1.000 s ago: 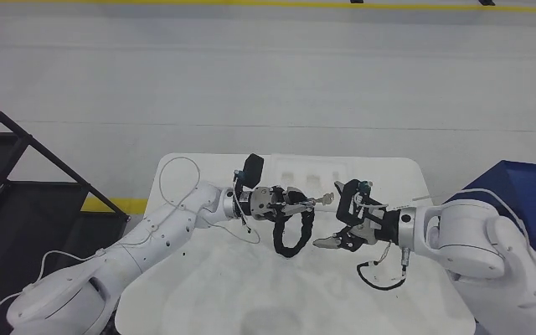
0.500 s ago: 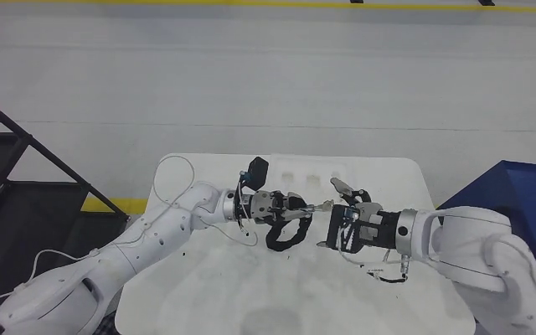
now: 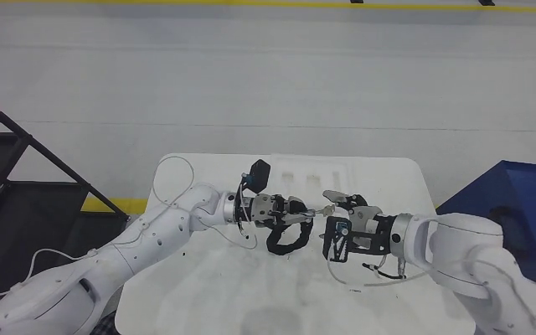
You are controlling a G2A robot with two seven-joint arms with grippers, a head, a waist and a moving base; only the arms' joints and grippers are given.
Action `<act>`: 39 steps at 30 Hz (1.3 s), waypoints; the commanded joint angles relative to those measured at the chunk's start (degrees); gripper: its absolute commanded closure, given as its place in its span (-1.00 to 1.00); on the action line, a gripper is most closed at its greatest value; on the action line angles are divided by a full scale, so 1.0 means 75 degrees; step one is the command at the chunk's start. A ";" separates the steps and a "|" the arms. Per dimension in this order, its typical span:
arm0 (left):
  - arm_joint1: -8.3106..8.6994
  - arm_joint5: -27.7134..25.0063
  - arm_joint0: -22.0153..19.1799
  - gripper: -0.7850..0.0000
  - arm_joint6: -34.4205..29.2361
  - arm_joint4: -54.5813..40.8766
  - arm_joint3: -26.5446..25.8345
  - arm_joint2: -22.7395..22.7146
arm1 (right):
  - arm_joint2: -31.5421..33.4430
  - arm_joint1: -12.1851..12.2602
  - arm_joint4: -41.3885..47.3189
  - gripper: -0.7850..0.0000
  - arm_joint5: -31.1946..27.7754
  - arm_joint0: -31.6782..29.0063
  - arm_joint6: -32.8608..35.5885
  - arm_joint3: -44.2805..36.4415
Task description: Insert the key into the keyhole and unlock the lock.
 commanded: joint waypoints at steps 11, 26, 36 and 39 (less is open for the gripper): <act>0.0047 0.0000 -0.0054 1.00 -0.0114 -0.0148 -0.0105 0.0191 | 0.0098 0.0034 -0.0386 0.96 0.0134 -0.0242 -0.0177 -0.0122; 0.0034 0.0000 -0.0084 1.00 0.0895 0.1199 -0.0243 0.0055 | 0.0657 0.0035 0.2728 1.00 0.1042 -0.0602 -0.0604 0.0947; -0.0060 0.0000 -0.0120 1.00 0.1607 0.2458 -0.0023 0.0111 | 0.0879 0.0089 0.4663 -1.00 0.1034 -0.0825 -0.0349 0.1535; -0.0078 0.0000 -0.0150 1.00 0.1509 0.2680 0.0163 0.0139 | 0.0936 0.0097 0.4774 -1.00 0.1058 -0.0830 -0.0366 0.1540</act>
